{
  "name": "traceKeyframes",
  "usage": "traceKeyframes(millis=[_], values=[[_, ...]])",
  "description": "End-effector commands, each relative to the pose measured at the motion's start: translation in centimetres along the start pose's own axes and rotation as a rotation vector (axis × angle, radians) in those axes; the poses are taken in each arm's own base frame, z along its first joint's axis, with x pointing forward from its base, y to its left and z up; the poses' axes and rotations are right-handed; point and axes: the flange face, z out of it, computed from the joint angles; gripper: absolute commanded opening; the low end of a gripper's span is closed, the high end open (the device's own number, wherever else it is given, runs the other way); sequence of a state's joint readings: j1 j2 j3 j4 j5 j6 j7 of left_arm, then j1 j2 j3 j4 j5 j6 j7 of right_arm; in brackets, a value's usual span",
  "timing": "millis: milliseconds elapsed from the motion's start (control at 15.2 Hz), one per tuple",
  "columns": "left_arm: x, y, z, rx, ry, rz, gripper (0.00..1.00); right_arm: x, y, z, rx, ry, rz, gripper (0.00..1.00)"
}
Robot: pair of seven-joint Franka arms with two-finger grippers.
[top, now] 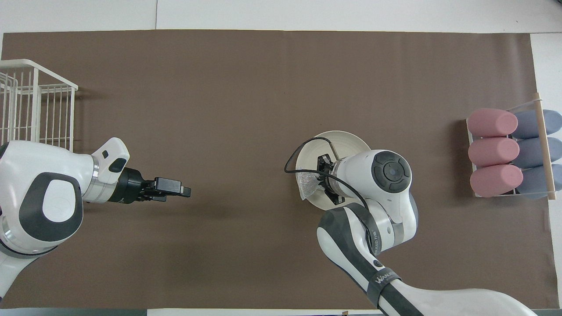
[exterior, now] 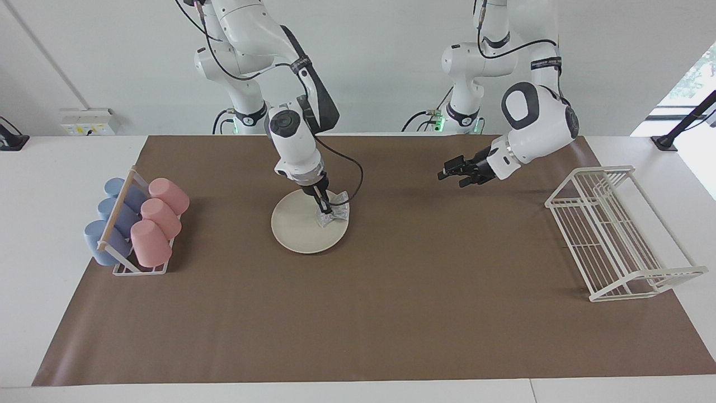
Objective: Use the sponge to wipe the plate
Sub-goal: 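Rub the scrubber over the white plate with the right gripper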
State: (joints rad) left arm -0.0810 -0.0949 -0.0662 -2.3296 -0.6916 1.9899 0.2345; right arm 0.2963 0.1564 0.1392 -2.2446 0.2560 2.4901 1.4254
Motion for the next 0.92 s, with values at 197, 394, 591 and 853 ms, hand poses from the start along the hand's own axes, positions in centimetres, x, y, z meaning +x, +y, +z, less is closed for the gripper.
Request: traceKeyframes(millis=[197, 394, 591, 853], values=[[0.4, -0.3, -0.3, 0.02, 0.01, -0.011, 1.0, 6.9, 1.6, -0.2, -0.001, 0.002, -0.089, 0.0], [0.6, -0.5, -0.8, 0.018, 0.02, -0.019, 1.0, 8.2, 1.8, -0.4, 0.001, 0.003, -0.108, 0.0], [0.8, -0.4, -0.9, 0.016, 0.023, -0.078, 1.0, 5.3, 1.6, 0.1, -0.008, -0.006, -0.093, 0.0], [1.0, -0.1, -1.2, 0.015, 0.026, -0.073, 1.0, -0.5, 1.1, 0.8, 0.026, -0.007, 0.029, 0.0]])
